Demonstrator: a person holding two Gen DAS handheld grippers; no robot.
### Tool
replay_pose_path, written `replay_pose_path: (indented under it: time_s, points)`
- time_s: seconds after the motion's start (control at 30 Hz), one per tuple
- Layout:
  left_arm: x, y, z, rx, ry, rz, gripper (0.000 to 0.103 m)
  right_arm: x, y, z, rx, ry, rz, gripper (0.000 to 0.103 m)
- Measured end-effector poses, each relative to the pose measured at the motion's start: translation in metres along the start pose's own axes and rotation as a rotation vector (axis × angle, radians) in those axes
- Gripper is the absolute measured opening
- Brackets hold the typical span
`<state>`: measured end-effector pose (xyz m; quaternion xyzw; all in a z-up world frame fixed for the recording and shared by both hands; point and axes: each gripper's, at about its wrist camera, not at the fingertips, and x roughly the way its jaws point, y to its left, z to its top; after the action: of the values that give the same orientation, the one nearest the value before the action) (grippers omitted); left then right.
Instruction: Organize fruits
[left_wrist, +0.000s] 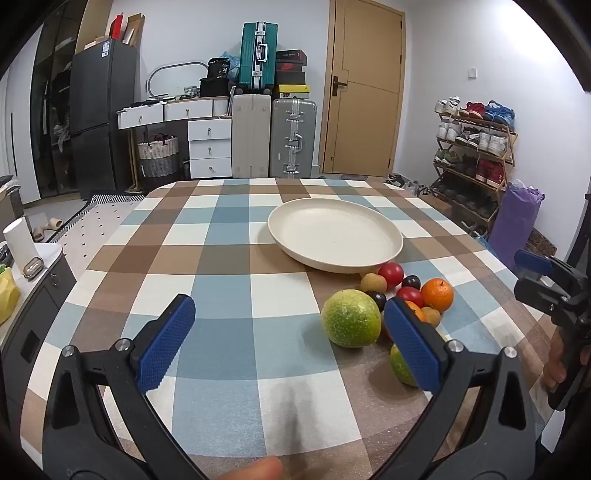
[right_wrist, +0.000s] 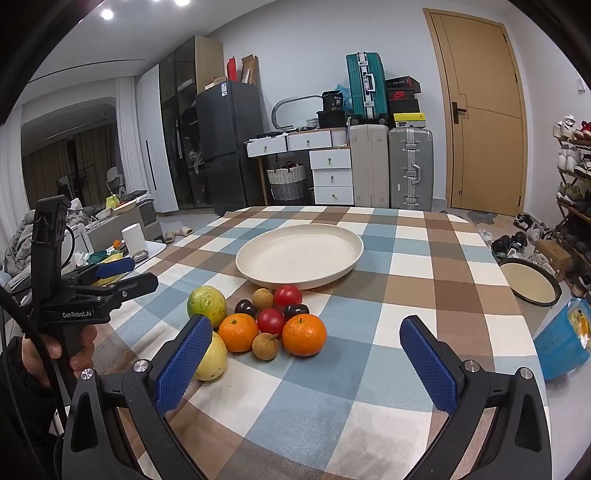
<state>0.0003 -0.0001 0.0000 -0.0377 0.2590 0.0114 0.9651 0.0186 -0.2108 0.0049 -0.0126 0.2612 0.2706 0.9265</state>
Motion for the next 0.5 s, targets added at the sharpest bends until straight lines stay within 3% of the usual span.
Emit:
replay_pose_path:
  time_s: [0.5]
  points:
    - [-0.0011,-0.0022,-0.0012,0.003,-0.012,0.002,0.102,0.0018,-0.0011,-0.0005,-0.001,0.005,-0.007,0.103]
